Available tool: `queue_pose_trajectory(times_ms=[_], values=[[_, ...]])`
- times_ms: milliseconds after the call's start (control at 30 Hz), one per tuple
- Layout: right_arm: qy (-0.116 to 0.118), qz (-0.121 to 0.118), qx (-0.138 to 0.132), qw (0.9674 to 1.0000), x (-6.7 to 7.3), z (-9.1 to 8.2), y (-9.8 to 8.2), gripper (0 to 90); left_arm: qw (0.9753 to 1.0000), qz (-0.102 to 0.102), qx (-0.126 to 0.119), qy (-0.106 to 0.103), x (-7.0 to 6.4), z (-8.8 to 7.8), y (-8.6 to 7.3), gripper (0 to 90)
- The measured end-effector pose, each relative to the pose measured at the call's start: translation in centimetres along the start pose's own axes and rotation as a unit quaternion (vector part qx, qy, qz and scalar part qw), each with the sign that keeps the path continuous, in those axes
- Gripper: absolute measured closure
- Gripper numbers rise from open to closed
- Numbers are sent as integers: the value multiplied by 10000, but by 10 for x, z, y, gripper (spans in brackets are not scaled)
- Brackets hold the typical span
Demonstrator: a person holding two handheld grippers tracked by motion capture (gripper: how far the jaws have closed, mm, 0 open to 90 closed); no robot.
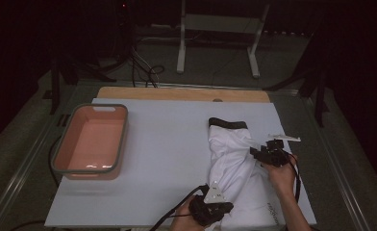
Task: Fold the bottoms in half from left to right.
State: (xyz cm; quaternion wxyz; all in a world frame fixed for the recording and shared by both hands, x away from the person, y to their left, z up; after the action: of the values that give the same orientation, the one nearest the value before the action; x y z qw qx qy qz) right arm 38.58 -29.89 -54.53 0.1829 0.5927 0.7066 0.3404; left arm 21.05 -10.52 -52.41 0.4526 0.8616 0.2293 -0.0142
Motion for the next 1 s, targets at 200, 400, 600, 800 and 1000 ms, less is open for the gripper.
queue_pose_trajectory(times_ms=[200, 400, 600, 800, 1000], values=[[131, -111, 12, 9999, 4, -18, -10, 481, 9999, 38, -49, -84, -2, 5, 5, 886], [203, -65, 220, 9995, 6, -23, -28, 551, 9998, 75, -135, -103, -6, 5, 11, 886], [350, -58, 490, 9982, 13, -24, -40, 745, 9997, 155, -150, -126, -10, 6, 16, 886], [194, -384, 370, 9984, 15, -24, -33, 895, 9994, 218, -152, -222, -18, 11, 21, 886], [51, -345, 243, 9991, 8, -23, -28, 897, 9987, 332, -79, -383, -27, 18, 24, 879]])
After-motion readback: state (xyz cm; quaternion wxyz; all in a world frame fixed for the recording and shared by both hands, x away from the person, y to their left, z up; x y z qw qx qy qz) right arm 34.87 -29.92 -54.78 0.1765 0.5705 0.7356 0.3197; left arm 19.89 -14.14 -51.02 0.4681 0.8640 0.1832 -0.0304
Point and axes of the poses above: each handheld gripper's, and its own axes: z roughly forward along the jaws, y roughly out of its top, x roughly to its left, the point moved 7 cm from there along z, roughly forward along the jaws
